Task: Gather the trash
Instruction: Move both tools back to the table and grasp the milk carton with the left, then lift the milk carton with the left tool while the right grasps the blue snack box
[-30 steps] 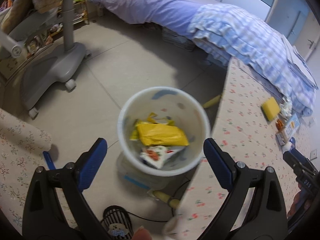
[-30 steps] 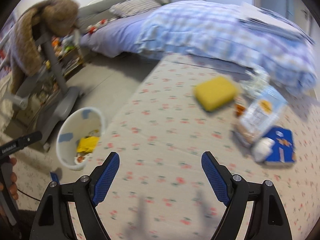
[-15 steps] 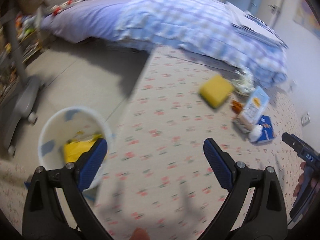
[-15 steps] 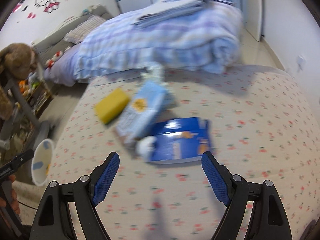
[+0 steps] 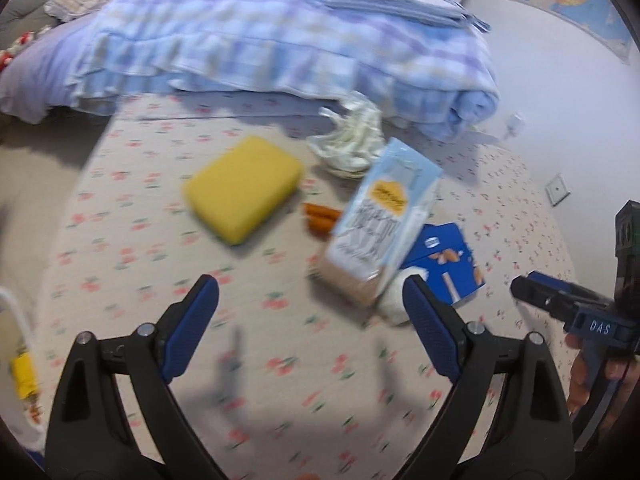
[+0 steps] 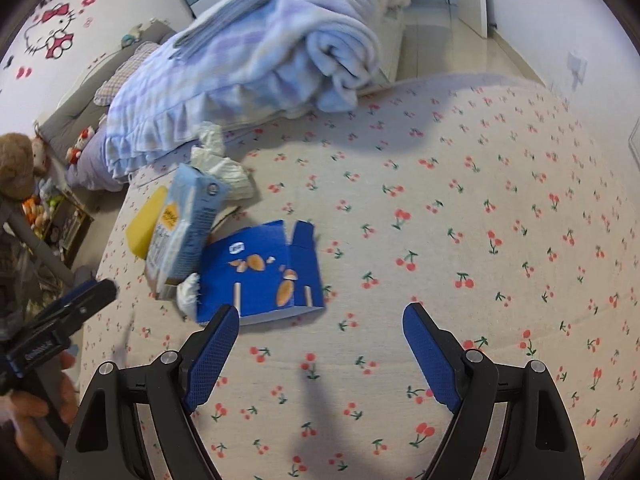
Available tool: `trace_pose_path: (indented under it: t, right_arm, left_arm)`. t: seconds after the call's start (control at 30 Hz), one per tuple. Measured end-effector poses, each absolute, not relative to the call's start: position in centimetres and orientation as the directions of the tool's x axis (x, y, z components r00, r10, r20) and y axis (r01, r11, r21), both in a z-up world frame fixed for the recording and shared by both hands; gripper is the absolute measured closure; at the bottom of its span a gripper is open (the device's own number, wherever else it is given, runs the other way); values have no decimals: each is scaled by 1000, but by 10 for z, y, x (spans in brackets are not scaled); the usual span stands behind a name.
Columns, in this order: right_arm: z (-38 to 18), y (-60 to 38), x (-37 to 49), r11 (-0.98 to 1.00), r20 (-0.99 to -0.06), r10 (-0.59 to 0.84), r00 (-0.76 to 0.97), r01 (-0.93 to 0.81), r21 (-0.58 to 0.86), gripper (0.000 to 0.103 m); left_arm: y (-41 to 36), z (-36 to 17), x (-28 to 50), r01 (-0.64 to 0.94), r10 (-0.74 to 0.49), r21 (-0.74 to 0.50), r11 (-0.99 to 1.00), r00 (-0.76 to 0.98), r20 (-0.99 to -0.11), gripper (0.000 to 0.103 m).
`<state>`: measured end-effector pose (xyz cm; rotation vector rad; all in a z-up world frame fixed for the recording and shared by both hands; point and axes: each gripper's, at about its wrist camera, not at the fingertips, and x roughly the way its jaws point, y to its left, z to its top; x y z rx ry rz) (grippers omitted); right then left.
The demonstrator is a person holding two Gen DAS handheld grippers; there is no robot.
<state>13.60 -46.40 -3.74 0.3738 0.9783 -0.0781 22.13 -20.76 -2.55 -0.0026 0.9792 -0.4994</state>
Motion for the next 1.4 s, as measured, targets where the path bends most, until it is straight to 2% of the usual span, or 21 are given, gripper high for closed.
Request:
trace_pose_path:
  t: [0.17, 0.4, 0.8, 1.03, 1.1, 1.13, 1.17, 1.23, 1.27, 1.3, 1.4]
  right_arm:
    - [-45, -470, 139, 932, -830, 100, 549, 241, 272, 18]
    - [-50, -461, 151, 934, -832, 122, 542, 220, 280, 18]
    - [-63, -436, 169, 971, -862, 125, 491, 116, 207, 18]
    - [-69, -419, 171, 997, -878, 48, 476, 34, 73, 20]
    - [-72, -416, 172, 999, -877, 6, 480, 31, 24, 29]
    - [-72, -415, 173, 1000, -873, -11, 488, 29, 4, 39]
    - [-71, -414, 173, 1000, -869, -25, 493, 27, -13, 44]
    - [-70, -414, 173, 1000, -865, -29, 501, 24, -20, 71]
    - [-69, -414, 173, 999, -865, -36, 501, 28, -25, 79]
    - [-68, -413, 171, 999, -865, -45, 500, 33, -33, 94]
    - [-61, -414, 167, 998, -859, -44, 510, 60, -16, 99]
  left_arm:
    - [-231, -39, 231, 431, -449, -257, 865, 433, -782, 24]
    - [-239, -42, 231, 459, -462, -251, 852, 435, -773, 46]
    - [-193, -17, 222, 375, -444, -279, 884, 490, -750, 47]
    - [-164, -15, 213, 345, -425, -277, 897, 500, -754, 48]
    - [-159, -14, 210, 341, -417, -269, 901, 504, -757, 48]
    - [-157, -14, 208, 340, -415, -267, 902, 504, -757, 48]
    - [-155, -13, 208, 339, -413, -266, 902, 505, -758, 48]
    - [-151, -12, 204, 334, -407, -261, 906, 508, -760, 48]
    - [-148, -12, 202, 331, -403, -259, 907, 509, -760, 48]
    - [-146, -11, 201, 329, -403, -260, 908, 510, -760, 48]
    - [-140, -8, 195, 324, -396, -255, 911, 515, -760, 48]
